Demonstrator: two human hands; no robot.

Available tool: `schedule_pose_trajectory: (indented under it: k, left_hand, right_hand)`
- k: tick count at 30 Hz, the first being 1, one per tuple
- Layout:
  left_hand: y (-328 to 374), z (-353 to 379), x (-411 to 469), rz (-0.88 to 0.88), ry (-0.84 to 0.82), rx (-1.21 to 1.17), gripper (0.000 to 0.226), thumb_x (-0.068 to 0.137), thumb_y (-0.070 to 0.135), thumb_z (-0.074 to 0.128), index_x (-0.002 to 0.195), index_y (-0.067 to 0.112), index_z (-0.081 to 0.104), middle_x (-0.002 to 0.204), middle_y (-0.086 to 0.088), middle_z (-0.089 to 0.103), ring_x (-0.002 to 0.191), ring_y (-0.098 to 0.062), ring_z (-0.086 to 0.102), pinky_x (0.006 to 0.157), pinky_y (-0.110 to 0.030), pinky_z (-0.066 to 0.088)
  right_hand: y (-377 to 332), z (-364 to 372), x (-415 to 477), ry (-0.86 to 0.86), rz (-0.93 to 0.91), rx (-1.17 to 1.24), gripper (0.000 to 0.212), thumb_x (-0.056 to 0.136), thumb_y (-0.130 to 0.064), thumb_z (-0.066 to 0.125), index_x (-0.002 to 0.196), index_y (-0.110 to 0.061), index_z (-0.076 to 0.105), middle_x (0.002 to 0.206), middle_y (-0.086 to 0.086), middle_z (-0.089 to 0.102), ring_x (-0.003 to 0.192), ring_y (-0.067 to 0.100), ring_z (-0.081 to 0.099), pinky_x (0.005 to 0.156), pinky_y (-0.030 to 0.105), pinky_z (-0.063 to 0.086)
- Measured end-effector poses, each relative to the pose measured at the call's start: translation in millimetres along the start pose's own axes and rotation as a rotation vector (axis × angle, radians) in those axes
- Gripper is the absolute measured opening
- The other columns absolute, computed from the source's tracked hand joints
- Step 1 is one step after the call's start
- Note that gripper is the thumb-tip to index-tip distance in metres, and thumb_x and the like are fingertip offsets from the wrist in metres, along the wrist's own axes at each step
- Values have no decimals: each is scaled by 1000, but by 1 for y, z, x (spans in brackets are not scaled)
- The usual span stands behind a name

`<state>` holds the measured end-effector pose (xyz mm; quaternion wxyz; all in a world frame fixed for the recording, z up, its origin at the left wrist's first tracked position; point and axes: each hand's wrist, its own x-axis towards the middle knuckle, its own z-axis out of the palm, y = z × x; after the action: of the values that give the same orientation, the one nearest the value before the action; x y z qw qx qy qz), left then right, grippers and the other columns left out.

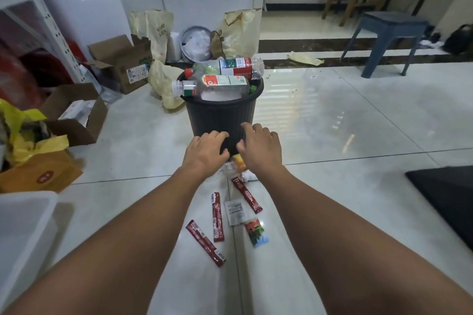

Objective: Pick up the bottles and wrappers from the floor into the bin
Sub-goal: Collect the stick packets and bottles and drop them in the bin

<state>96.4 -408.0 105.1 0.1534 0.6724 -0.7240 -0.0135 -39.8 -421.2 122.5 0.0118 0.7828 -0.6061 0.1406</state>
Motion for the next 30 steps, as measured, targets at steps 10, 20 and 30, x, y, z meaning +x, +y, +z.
schedule_pose_trajectory:
  k: [10,20,30]
  left_hand:
    - [-22,52,-30,-2,-153,57,44,93,33,45,135,22,40,133,-2,50,119,-23,46,100,-37,33]
    - [-45,107,-75,180,-417,132,41,95,31,41,135,21,39,130,-1,48,113,-21,47,93,-31,32]
    - [-67,140,-124,238,-558,117,44,88,23,48,132,18,41,126,0,46,111,-20,45,90,-27,31]
  right_hand:
    - [-1,38,-16,-74,-34,-41,44,96,-30,39,138,-17,38,127,8,52,115,27,49,97,39,33]
    - [-13,77,-26,-178,-112,-81,44,95,-30,40,138,-18,38,133,10,50,121,30,47,102,42,34]
    - [-25,112,-25,-297,-110,-100,53,95,-29,42,144,-18,29,146,14,35,134,35,34,112,47,25]
